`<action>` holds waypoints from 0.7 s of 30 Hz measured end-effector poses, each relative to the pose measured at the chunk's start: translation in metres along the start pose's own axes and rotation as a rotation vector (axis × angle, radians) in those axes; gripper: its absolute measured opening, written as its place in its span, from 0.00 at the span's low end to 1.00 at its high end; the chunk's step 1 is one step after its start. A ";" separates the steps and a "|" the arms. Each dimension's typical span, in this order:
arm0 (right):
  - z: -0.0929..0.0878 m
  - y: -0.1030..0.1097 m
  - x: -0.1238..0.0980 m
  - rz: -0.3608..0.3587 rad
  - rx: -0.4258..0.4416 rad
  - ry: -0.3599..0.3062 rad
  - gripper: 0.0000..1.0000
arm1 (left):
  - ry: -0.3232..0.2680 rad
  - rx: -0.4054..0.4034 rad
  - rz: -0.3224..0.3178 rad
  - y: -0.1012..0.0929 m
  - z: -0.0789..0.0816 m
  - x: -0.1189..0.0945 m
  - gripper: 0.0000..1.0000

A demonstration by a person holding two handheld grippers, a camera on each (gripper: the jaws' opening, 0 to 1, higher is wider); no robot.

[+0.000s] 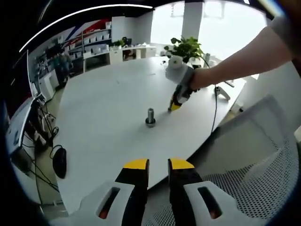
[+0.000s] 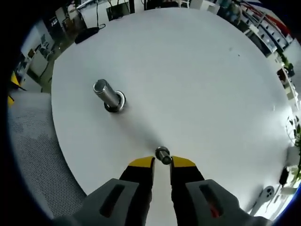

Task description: Place the washer onto the threaded stud by aligning its center hole with the stud, sliding it down to the base, and recovering from edge contact or off-axis alignment until the washer reaches the visible bottom stop.

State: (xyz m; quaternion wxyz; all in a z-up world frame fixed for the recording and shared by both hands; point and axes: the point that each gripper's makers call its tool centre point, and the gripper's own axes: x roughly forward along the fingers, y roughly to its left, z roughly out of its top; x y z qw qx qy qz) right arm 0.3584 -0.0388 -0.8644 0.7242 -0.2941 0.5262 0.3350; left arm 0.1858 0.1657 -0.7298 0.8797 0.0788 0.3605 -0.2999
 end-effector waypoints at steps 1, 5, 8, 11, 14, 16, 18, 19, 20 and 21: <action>0.000 0.000 0.001 -0.001 0.002 -0.003 0.15 | 0.000 -0.001 -0.001 0.000 0.000 0.000 0.13; -0.002 -0.003 0.005 -0.006 0.026 -0.003 0.15 | 0.005 -0.003 -0.001 0.000 -0.001 0.000 0.13; -0.004 -0.004 0.005 -0.007 0.039 -0.006 0.16 | 0.007 -0.003 -0.001 0.000 -0.001 0.000 0.13; -0.005 -0.005 0.003 -0.010 0.049 -0.011 0.16 | 0.009 -0.004 0.000 0.000 -0.002 0.000 0.13; -0.003 -0.004 -0.004 -0.002 0.075 -0.052 0.18 | 0.008 -0.007 0.000 0.001 -0.002 0.000 0.13; -0.001 -0.004 -0.013 -0.004 0.099 -0.101 0.18 | 0.006 -0.006 0.000 0.000 -0.001 0.000 0.13; -0.006 -0.006 -0.020 -0.011 0.105 -0.126 0.18 | -0.003 -0.007 0.003 0.001 0.001 -0.001 0.13; -0.008 -0.008 -0.024 -0.018 0.104 -0.137 0.18 | -0.005 -0.008 0.001 0.001 0.001 -0.001 0.13; -0.010 -0.010 -0.030 -0.029 0.113 -0.162 0.18 | -0.005 -0.007 0.000 0.001 0.001 -0.001 0.13; -0.010 -0.011 -0.033 -0.035 0.122 -0.184 0.18 | -0.003 -0.006 0.000 0.001 0.000 -0.001 0.13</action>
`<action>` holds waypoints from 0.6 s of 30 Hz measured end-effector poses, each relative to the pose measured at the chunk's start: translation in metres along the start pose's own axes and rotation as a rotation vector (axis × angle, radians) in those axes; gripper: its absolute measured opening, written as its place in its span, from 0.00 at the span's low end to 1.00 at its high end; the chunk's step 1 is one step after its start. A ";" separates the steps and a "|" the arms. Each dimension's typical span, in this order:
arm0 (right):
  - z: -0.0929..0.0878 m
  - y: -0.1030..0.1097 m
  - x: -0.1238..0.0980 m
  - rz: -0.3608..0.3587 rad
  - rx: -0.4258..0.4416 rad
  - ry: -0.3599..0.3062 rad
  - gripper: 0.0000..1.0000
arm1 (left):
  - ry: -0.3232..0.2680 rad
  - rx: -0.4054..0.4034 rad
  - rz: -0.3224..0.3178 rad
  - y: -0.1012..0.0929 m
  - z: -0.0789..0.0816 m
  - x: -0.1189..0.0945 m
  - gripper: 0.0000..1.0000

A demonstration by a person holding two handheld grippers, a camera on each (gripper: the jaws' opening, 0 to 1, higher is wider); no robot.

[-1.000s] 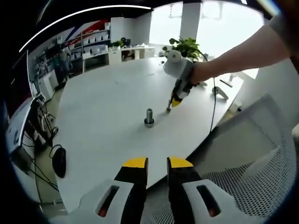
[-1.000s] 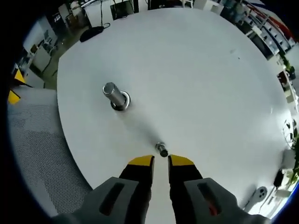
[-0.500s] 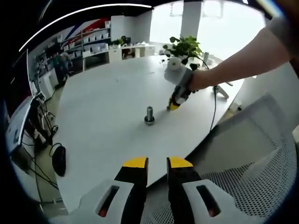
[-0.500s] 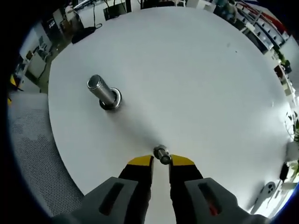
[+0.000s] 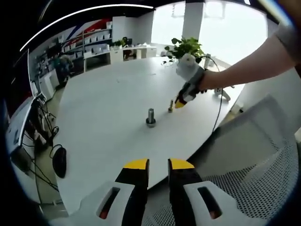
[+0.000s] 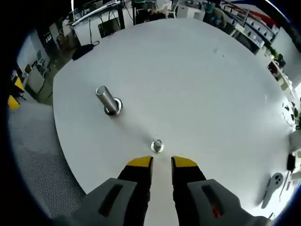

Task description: Place the washer onto the threaded stud by aligning its center hole with the stud, sliding it down to the base, and recovering from edge contact or off-axis alignment until the washer reaches the visible bottom stop.

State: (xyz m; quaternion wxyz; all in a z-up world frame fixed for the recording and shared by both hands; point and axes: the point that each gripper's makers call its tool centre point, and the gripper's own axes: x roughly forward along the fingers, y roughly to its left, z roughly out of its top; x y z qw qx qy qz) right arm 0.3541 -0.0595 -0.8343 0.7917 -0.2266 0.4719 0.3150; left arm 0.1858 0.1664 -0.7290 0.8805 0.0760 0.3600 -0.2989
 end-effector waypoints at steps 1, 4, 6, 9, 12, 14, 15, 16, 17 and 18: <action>0.000 -0.001 -0.007 -0.005 0.020 -0.029 0.18 | 0.000 0.001 -0.001 0.000 0.000 0.000 0.13; 0.001 -0.003 -0.022 -0.019 0.043 -0.087 0.18 | -0.006 0.001 -0.005 -0.001 0.001 0.000 0.13; 0.001 -0.004 -0.032 -0.030 0.051 -0.121 0.18 | -0.004 0.002 -0.009 -0.001 0.000 0.000 0.13; 0.000 -0.002 -0.044 -0.033 0.076 -0.166 0.18 | -0.001 0.005 -0.013 -0.003 0.000 0.000 0.14; 0.000 0.003 -0.056 -0.027 0.107 -0.210 0.18 | -0.001 0.004 -0.012 -0.002 -0.001 0.000 0.14; -0.003 0.006 -0.068 -0.021 0.132 -0.240 0.18 | -0.004 0.000 -0.013 -0.002 0.000 0.000 0.14; -0.003 0.006 -0.073 -0.027 0.134 -0.252 0.18 | -0.003 0.000 -0.013 -0.002 0.000 0.000 0.14; -0.004 0.007 -0.079 -0.027 0.141 -0.271 0.18 | -0.002 0.000 -0.014 -0.002 -0.001 0.001 0.14; -0.004 0.009 -0.083 -0.022 0.154 -0.282 0.19 | 0.000 0.002 -0.016 -0.003 -0.001 0.001 0.14; -0.004 0.011 -0.086 -0.013 0.170 -0.295 0.19 | 0.001 0.001 -0.017 -0.003 -0.001 0.001 0.14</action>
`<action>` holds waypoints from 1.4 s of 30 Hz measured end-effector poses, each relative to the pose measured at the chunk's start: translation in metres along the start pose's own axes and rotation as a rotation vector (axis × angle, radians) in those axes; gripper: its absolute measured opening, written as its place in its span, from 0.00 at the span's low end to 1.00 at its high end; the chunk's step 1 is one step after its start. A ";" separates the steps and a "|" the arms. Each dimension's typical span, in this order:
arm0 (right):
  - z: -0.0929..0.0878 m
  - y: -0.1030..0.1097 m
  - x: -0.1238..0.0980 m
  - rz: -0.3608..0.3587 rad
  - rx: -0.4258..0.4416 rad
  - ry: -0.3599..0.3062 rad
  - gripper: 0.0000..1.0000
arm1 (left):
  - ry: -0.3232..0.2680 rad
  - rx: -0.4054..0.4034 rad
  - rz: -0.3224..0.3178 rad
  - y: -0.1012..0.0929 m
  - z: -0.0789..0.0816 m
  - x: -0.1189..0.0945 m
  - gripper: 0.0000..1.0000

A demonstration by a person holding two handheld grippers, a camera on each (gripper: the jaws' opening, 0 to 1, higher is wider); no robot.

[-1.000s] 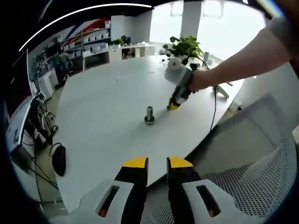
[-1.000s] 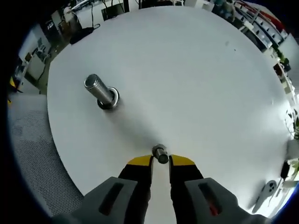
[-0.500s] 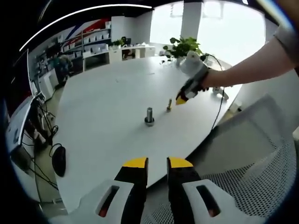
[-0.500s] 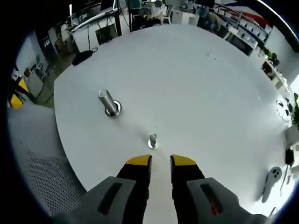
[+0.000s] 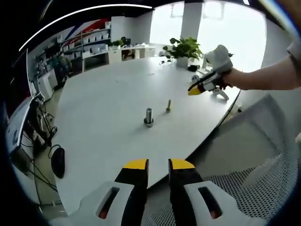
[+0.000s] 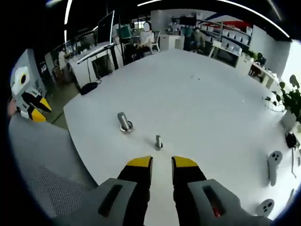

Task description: Place the washer onto the threaded stud by aligning its center hole with the stud, sliding it down to the base, and recovering from edge contact or off-axis alignment until the washer reaches the visible bottom stop.

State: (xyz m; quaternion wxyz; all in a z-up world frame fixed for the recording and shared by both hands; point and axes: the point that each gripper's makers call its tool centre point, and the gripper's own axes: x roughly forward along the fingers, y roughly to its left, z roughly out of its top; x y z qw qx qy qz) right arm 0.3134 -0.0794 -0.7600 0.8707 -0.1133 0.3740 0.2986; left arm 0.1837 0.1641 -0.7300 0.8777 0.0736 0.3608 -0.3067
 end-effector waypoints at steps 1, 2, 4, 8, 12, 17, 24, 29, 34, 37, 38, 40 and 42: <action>0.003 0.003 -0.006 0.014 0.032 -0.029 0.20 | -0.001 -0.002 -0.002 0.000 0.000 0.000 0.14; 0.005 0.004 -0.013 0.013 0.051 -0.052 0.20 | -0.003 -0.004 -0.001 0.000 0.001 0.000 0.14; 0.007 0.006 -0.023 0.012 0.070 -0.080 0.20 | -0.014 -0.003 0.000 0.001 0.003 -0.001 0.14; 0.006 0.009 -0.041 0.013 0.100 -0.113 0.22 | -0.025 -0.006 -0.001 0.000 0.004 -0.002 0.14; 0.007 0.017 -0.060 0.012 0.119 -0.154 0.22 | -0.039 -0.008 -0.003 0.000 0.007 -0.002 0.14; 0.005 0.032 -0.075 0.051 0.141 -0.176 0.25 | -0.040 -0.006 -0.012 -0.002 0.007 -0.002 0.14; 0.002 0.044 -0.092 0.026 0.098 -0.186 0.25 | -0.048 -0.005 -0.019 -0.002 0.009 -0.002 0.14; -0.006 0.049 -0.093 0.023 0.076 -0.179 0.25 | -0.050 -0.007 -0.029 -0.004 0.009 -0.001 0.15; -0.005 0.053 -0.096 0.009 0.047 -0.192 0.25 | -0.061 -0.009 -0.034 -0.005 0.011 -0.002 0.15; -0.007 0.053 -0.097 0.002 0.047 -0.196 0.26 | -0.060 -0.011 -0.040 -0.006 0.010 -0.002 0.15; -0.009 0.054 -0.097 0.000 0.047 -0.194 0.26 | -0.060 -0.009 -0.042 -0.006 0.010 -0.002 0.15; -0.011 0.055 -0.097 -0.006 0.034 -0.194 0.26 | -0.066 -0.008 -0.044 -0.007 0.011 -0.002 0.15; -0.011 0.053 -0.096 -0.017 0.029 -0.200 0.26 | -0.076 -0.013 -0.039 -0.006 0.013 -0.003 0.15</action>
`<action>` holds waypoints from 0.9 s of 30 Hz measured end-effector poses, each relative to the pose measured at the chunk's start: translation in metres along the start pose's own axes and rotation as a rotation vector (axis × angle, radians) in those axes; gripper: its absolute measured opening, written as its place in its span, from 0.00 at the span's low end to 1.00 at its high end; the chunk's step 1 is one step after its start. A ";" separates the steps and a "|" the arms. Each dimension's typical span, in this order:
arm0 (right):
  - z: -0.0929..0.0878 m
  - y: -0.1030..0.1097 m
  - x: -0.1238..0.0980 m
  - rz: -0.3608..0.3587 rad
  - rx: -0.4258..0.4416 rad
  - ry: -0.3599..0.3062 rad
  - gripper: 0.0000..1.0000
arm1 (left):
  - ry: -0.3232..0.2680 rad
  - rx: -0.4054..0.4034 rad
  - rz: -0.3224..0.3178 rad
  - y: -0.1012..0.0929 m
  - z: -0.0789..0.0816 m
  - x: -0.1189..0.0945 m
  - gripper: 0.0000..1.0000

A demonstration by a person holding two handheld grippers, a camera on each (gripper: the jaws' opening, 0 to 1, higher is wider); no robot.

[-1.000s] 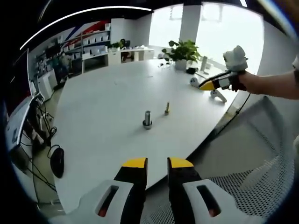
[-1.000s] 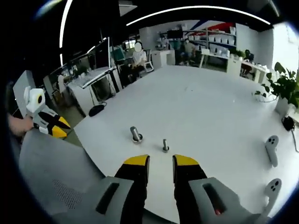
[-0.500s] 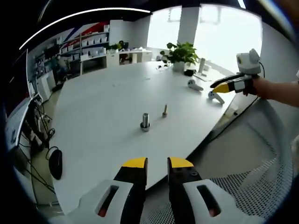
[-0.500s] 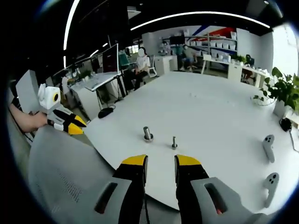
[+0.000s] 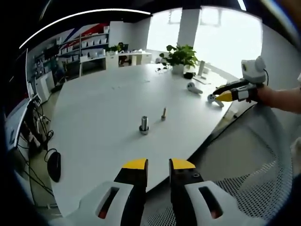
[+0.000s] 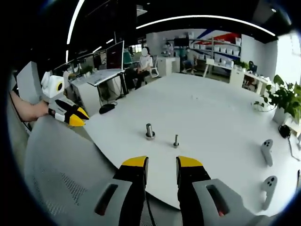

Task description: Place the washer onto the threaded stud by aligning its center hole with the stud, sliding it down to the base, and recovering from edge contact or off-axis alignment until the washer reaches the visible bottom stop.

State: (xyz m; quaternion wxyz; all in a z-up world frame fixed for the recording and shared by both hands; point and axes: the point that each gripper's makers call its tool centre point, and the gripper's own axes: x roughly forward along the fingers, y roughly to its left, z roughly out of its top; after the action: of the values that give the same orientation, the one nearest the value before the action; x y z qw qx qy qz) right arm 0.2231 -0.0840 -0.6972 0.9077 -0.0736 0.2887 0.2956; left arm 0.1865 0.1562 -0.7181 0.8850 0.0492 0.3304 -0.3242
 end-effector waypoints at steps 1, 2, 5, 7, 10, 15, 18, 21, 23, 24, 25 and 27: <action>0.000 -0.001 0.000 -0.003 -0.001 -0.003 0.26 | -0.004 -0.002 0.002 0.000 0.001 0.000 0.15; 0.000 -0.001 0.001 -0.007 -0.007 -0.005 0.26 | -0.008 0.000 0.002 0.000 0.001 0.000 0.15; -0.001 -0.004 0.000 -0.013 -0.014 -0.006 0.26 | -0.012 0.001 0.002 -0.001 0.003 0.000 0.15; -0.003 -0.006 0.001 -0.011 0.007 -0.005 0.27 | -0.020 0.000 0.004 -0.001 0.004 0.000 0.15; -0.003 -0.005 0.000 -0.024 0.001 -0.002 0.28 | -0.025 -0.008 0.005 0.000 0.004 -0.001 0.15; -0.007 -0.005 0.001 -0.021 -0.009 0.016 0.28 | -0.028 -0.006 0.009 0.000 0.005 -0.001 0.15; -0.007 -0.005 0.001 -0.020 -0.006 0.016 0.28 | -0.024 -0.004 0.008 -0.001 0.005 -0.001 0.15; -0.007 -0.006 0.001 -0.025 -0.013 0.017 0.28 | -0.025 -0.006 0.007 -0.001 0.005 0.000 0.15; -0.007 -0.006 0.001 -0.025 -0.008 0.017 0.28 | -0.024 -0.005 0.008 -0.001 0.005 0.000 0.15; -0.007 -0.006 0.001 -0.025 -0.003 0.015 0.28 | -0.026 -0.006 0.009 -0.001 0.005 0.000 0.15; -0.006 -0.007 0.001 -0.027 0.001 0.012 0.28 | -0.029 -0.007 0.011 0.000 0.006 -0.001 0.15; -0.006 -0.008 0.001 -0.028 0.005 0.009 0.28 | -0.034 -0.005 0.015 0.001 0.006 -0.001 0.15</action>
State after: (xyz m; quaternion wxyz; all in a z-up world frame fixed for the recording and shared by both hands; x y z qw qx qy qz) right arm 0.2251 -0.0916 -0.7029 0.9106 -0.0766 0.2925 0.2816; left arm 0.1897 0.1555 -0.7124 0.8931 0.0439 0.3158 -0.3174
